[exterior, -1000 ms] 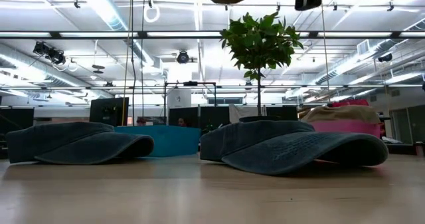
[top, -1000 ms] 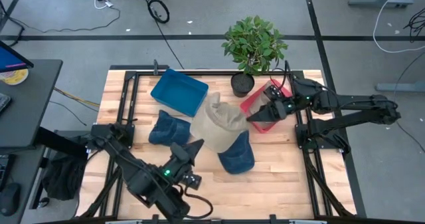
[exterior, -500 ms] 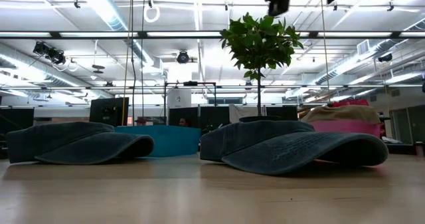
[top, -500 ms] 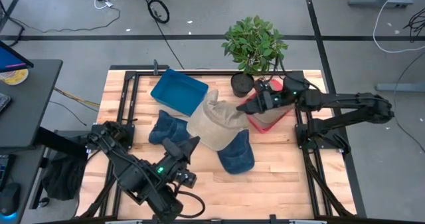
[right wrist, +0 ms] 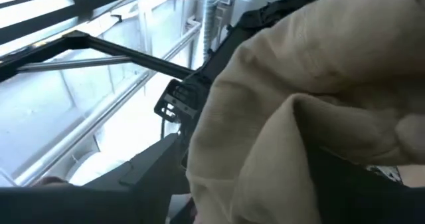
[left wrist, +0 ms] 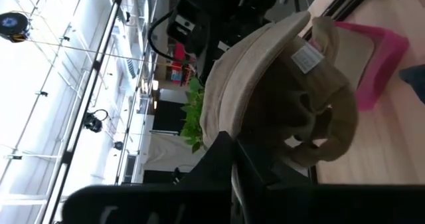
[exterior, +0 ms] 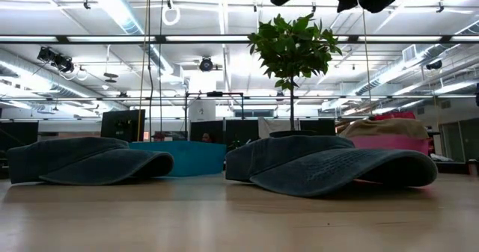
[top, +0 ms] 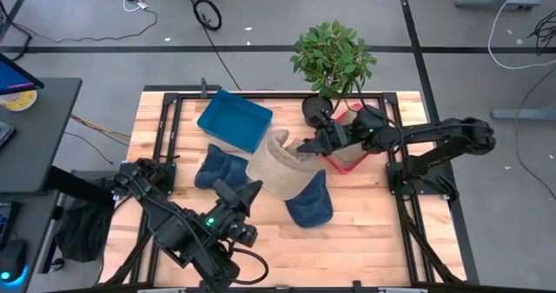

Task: Pick & Place hat
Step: Put the brown cap into the red bin

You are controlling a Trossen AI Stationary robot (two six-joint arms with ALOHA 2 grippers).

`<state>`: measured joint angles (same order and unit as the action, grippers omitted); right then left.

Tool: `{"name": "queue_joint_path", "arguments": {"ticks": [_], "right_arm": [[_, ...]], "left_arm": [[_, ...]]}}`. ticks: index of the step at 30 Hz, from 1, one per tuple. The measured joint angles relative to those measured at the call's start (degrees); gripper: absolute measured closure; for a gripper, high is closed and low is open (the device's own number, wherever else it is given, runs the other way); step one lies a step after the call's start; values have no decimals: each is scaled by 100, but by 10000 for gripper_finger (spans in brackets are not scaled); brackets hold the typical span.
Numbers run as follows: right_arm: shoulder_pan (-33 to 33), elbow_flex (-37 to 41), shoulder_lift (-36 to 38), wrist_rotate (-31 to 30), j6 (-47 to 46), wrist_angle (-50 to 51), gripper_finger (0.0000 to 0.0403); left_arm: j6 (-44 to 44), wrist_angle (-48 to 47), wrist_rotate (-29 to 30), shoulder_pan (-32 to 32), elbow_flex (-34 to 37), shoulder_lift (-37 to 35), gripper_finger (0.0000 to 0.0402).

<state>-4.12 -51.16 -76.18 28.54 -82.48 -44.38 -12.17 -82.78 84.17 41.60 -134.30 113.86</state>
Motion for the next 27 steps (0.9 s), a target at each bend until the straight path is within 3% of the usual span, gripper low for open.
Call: {"name": "queue_joint_path", "arguments": {"ticks": [7,14,20,27], "right_arm": [[184,0,-11,-182,42,34,231],[208,0,-11,-261,272,-6,381],[173,0,-11,-223,330,-92,392],[171,0,-11,-200,388,-95,396]], "left_arm": [[1,-19,-252,-167,0,2,397],[-171,-19,-320,-250,0,2,397],[-198,-19,-389,-181,1,2,389],[-131,-26,-646,-194,2,2,315]]}}
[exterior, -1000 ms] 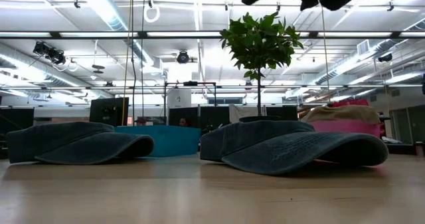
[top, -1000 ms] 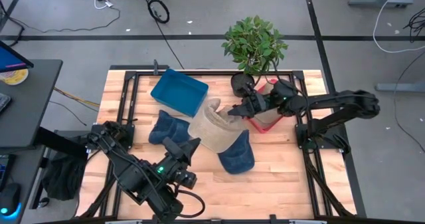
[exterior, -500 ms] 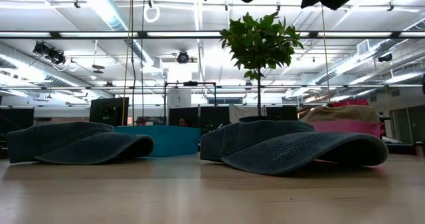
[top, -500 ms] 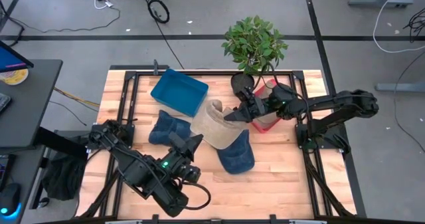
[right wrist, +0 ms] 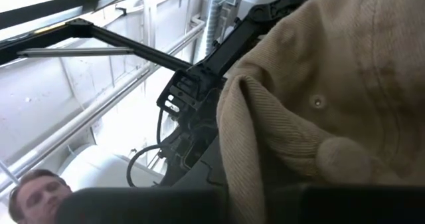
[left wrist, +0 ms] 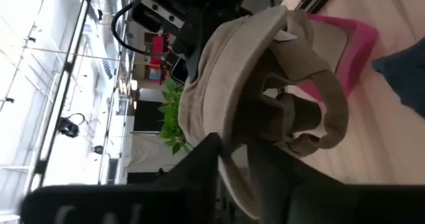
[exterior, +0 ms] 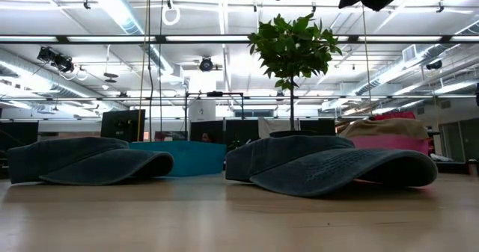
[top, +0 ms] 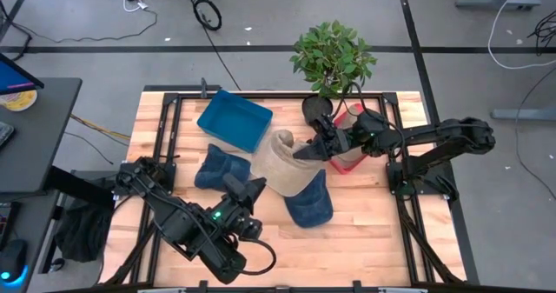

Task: Pick & Place hat
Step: Put the brown cap into the red bin

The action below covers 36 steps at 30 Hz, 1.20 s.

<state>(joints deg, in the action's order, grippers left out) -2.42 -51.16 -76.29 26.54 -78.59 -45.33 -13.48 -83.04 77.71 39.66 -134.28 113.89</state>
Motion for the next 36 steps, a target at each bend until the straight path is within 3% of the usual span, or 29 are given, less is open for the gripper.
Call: {"name": "queue_joint_path", "arguments": {"ticks": [7,13,19,29,36], "right_arm": [[-123,0,5,-2,4,-297,397],[-338,0,313,-72,261,-87,397],[-546,0,1236,1,663,1304,398],[-698,0,2781,-63,1305,4750,398],[-880,0,3334,-455,2037,6640,398]], "left_arm": [[718,-46,-374,0,2,-111,214],[1174,-95,-253,147,4,-303,151],[2009,-85,682,565,2,-716,148],[3713,5,666,742,-1,-1433,173],[4094,392,904,662,-2,-1606,184]]}}
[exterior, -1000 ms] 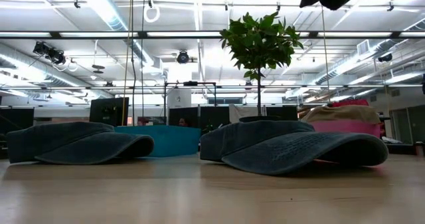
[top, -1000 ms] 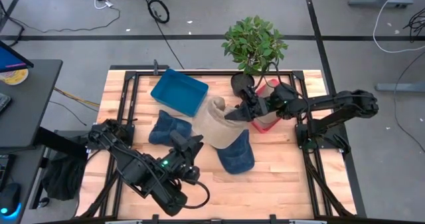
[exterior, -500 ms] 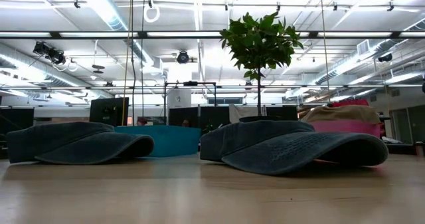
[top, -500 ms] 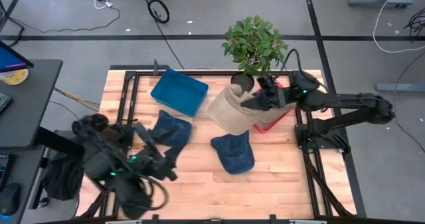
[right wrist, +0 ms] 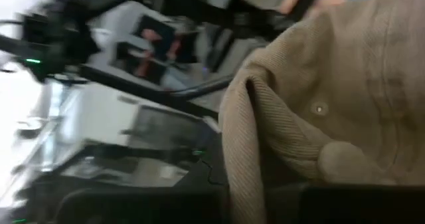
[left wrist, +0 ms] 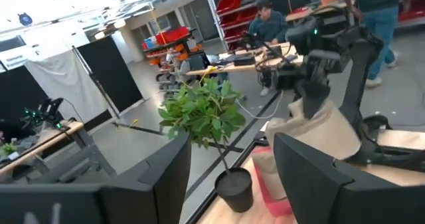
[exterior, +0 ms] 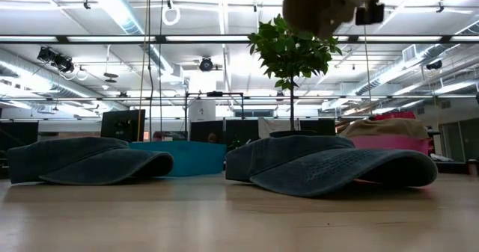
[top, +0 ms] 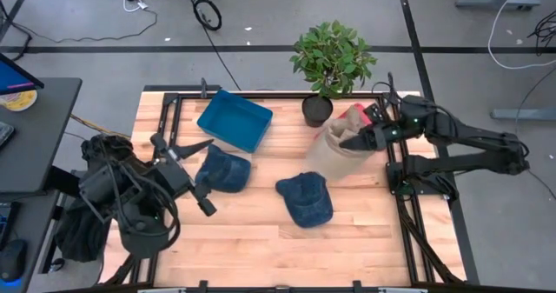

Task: Pick & Place hat
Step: Put the brown cap into the red bin

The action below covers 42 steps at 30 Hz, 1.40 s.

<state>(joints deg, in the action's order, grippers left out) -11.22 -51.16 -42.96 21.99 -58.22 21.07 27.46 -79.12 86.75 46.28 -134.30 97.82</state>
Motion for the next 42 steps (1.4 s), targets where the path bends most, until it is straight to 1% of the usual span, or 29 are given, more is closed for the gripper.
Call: {"name": "queue_joint_path", "arguments": {"ticks": [6,18,24,27,30,33,37,42], "right_arm": [[-425,0,121,-296,1083,922,398],[-1759,0,247,-378,2808,2614,398],[-2303,0,247,-911,3642,2760,397],[-2510,0,223,-1302,3978,3006,397],[-2665,0,152,-1494,4361,3320,397],[-2745,15,11,-1546,4773,3456,397],[-2762,83,-211,-1530,5266,3350,397],[-2813,391,-547,-1555,5467,3202,397]], "left_arm": [[-2,183,-21,-55,0,0,190],[-7,122,-36,43,2,-45,191],[-23,95,-36,-89,2,-44,191],[-106,100,-34,-155,2,-44,191],[-109,107,-36,-202,2,-44,191],[-111,121,-36,-250,2,-44,191],[-111,122,-34,-356,2,-44,191],[-114,124,-36,-450,2,-44,191]]}}
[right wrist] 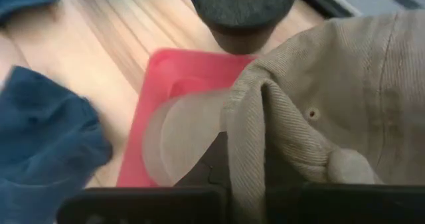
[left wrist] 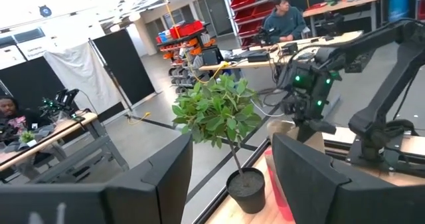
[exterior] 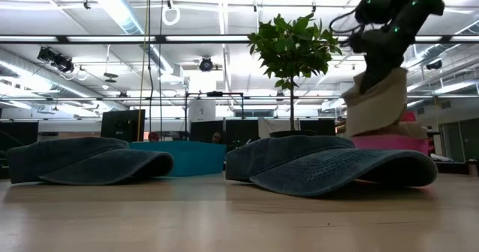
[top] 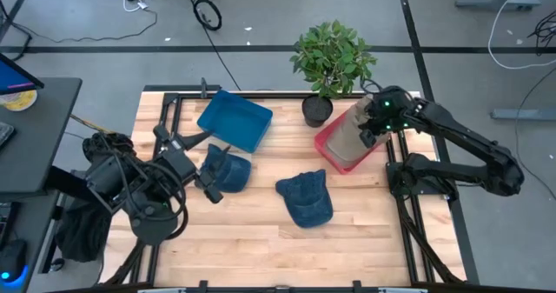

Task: Pick & Place hat
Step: Put the brown cap into the red bin

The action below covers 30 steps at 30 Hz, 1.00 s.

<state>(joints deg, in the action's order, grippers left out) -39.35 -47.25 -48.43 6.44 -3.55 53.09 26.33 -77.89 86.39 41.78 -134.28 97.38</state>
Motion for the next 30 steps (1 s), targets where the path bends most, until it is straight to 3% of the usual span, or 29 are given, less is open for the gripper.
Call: {"name": "queue_joint_path", "arguments": {"ticks": [7,16,24,30], "right_arm": [[-126,625,-66,-345,13,-851,397],[-293,617,-436,-571,185,-897,384],[-293,598,-480,-461,-203,-533,333],[-291,442,-483,-445,95,-268,245]], "left_arm": [[-1,4,0,-26,0,0,191],[-8,7,-2,-58,0,0,191],[-15,7,-2,-99,0,0,191],[-15,7,-2,-121,0,0,191]]}}
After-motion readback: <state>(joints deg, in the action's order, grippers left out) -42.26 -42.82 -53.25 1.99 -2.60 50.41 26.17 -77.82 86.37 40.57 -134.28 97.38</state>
